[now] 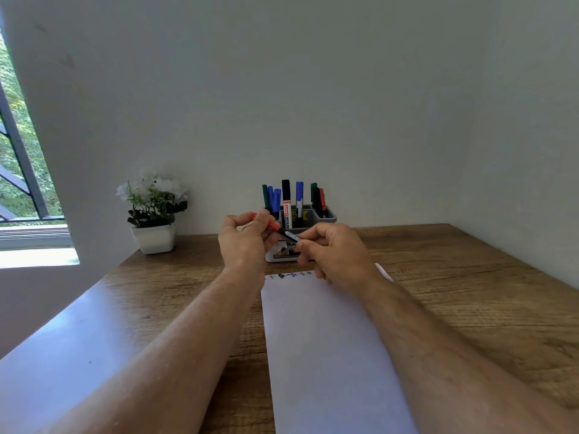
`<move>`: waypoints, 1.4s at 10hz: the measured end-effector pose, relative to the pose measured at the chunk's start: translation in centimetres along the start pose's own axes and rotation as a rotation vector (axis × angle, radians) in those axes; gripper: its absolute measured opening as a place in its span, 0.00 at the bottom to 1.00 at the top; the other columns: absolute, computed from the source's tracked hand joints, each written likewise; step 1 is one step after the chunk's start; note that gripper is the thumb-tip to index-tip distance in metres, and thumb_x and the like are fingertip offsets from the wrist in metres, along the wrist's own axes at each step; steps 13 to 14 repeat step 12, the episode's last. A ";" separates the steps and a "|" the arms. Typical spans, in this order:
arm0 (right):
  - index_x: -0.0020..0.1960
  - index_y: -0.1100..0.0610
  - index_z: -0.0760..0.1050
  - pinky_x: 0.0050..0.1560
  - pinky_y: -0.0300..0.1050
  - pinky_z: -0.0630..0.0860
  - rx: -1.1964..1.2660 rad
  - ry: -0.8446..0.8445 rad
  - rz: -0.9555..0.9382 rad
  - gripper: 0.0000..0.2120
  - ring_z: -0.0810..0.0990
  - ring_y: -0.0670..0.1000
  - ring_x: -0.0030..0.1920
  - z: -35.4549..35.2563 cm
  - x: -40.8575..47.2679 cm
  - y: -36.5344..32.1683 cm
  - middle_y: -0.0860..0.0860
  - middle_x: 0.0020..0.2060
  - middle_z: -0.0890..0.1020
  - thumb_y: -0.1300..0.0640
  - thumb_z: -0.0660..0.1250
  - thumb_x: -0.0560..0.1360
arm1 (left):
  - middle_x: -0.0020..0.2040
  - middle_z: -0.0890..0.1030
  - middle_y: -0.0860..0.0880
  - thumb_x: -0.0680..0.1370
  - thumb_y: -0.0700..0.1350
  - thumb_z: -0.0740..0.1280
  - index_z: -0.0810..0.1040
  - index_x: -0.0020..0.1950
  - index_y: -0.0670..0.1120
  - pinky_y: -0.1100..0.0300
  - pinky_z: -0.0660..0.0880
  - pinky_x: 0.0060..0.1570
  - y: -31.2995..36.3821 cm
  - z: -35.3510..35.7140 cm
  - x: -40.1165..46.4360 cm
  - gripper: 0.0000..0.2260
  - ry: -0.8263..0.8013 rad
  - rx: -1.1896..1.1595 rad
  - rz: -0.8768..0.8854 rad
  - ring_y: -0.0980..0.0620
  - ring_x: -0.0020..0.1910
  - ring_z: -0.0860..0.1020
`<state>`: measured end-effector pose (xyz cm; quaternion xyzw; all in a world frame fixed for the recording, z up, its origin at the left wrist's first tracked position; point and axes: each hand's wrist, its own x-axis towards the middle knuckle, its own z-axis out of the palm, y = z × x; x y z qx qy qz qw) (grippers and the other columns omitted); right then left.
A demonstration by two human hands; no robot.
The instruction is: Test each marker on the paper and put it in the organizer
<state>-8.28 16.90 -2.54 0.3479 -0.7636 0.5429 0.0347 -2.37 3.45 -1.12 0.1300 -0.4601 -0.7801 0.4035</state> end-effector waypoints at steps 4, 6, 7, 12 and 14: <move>0.55 0.52 0.80 0.34 0.35 0.78 -0.042 0.062 -0.054 0.07 0.84 0.45 0.36 -0.5 0.5 -0.4 0.48 0.45 0.85 0.53 0.66 0.79 | 0.49 0.82 0.47 0.76 0.35 0.70 0.71 0.53 0.51 0.58 0.82 0.45 2.5 0.9 -0.5 0.14 -0.152 0.317 0.421 0.53 0.46 0.84; 0.62 0.54 0.78 0.36 0.22 0.68 -0.308 0.180 -0.199 0.15 0.78 0.40 0.42 -1.0 0.5 0.2 0.48 0.49 0.84 0.47 0.62 0.81 | 0.47 0.82 0.55 0.76 0.37 0.72 0.71 0.50 0.54 0.65 0.80 0.46 5.1 1.2 1.6 0.14 -0.057 0.478 0.808 0.60 0.44 0.83; 0.60 0.53 0.79 0.34 0.21 0.69 -0.333 0.161 -0.226 0.16 0.76 0.37 0.38 -1.0 0.6 0.4 0.49 0.48 0.84 0.45 0.60 0.81 | 0.47 0.81 0.56 0.77 0.39 0.71 0.72 0.55 0.48 0.71 0.78 0.43 4.5 1.3 3.3 0.11 -0.055 0.600 0.811 0.64 0.44 0.82; 0.54 0.53 0.80 0.32 0.26 0.67 -0.355 0.205 -0.223 0.15 0.77 0.39 0.36 -0.9 1.0 0.5 0.47 0.40 0.83 0.45 0.60 0.81 | 0.72 0.69 0.41 0.72 0.56 0.74 0.57 0.77 0.50 0.46 0.71 0.63 1.4 0.8 4.3 0.40 -0.142 1.331 0.433 0.41 0.68 0.71; 0.54 0.53 0.80 0.32 0.26 0.67 -0.355 0.205 -0.223 0.15 0.77 0.39 0.36 -0.9 1.0 0.5 0.47 0.40 0.83 0.45 0.60 0.81 | 0.72 0.69 0.41 0.72 0.56 0.74 0.57 0.77 0.50 0.46 0.71 0.63 1.4 0.8 4.3 0.40 -0.142 1.331 0.433 0.41 0.68 0.71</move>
